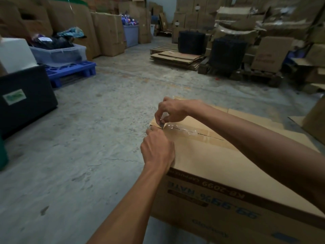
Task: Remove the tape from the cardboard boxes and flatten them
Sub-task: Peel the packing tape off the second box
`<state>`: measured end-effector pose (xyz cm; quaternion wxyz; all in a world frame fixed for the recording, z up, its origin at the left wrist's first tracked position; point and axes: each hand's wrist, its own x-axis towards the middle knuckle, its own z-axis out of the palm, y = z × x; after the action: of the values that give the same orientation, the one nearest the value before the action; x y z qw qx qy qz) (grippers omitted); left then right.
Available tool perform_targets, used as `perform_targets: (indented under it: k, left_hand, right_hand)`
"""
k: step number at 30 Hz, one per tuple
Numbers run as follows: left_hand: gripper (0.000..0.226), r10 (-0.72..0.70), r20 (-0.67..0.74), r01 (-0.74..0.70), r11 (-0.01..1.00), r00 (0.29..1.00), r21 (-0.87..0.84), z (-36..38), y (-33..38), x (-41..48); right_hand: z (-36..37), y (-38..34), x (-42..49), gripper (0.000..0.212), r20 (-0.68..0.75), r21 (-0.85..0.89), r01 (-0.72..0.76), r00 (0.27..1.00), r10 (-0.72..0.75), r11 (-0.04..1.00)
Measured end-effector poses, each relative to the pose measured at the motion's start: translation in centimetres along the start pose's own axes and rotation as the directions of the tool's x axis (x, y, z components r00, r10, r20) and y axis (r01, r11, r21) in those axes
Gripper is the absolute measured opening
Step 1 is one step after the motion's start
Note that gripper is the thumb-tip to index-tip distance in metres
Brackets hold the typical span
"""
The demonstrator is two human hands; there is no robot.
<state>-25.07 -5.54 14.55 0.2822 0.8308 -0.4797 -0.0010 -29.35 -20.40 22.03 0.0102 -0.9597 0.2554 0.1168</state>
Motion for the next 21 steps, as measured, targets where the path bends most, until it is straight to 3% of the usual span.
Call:
perform_targets:
  k: [7, 13, 21]
  left_hand:
    - [0.028, -0.046, -0.016, 0.045, 0.999, 0.999, -0.029, -0.15, 0.09, -0.33]
    - [0.028, -0.052, -0.024, 0.051, 0.998, 0.998, -0.030, -0.15, 0.15, -0.43]
    - [0.029, -0.073, -0.012, 0.073, 0.997, 0.997, -0.023, 0.29, 0.30, -0.26]
  right_hand:
    - [0.02, -0.61, -0.42, 0.022, 0.026, 0.082, 0.067, 0.997, -0.070, 0.994]
    - [-0.39, -1.00, -0.12, 0.024, 0.074, 0.045, 0.069, 0.995, -0.072, 0.997]
    - [-0.05, -0.49, -0.06, 0.021, -0.052, -0.103, 0.153, 0.986, -0.159, 0.983]
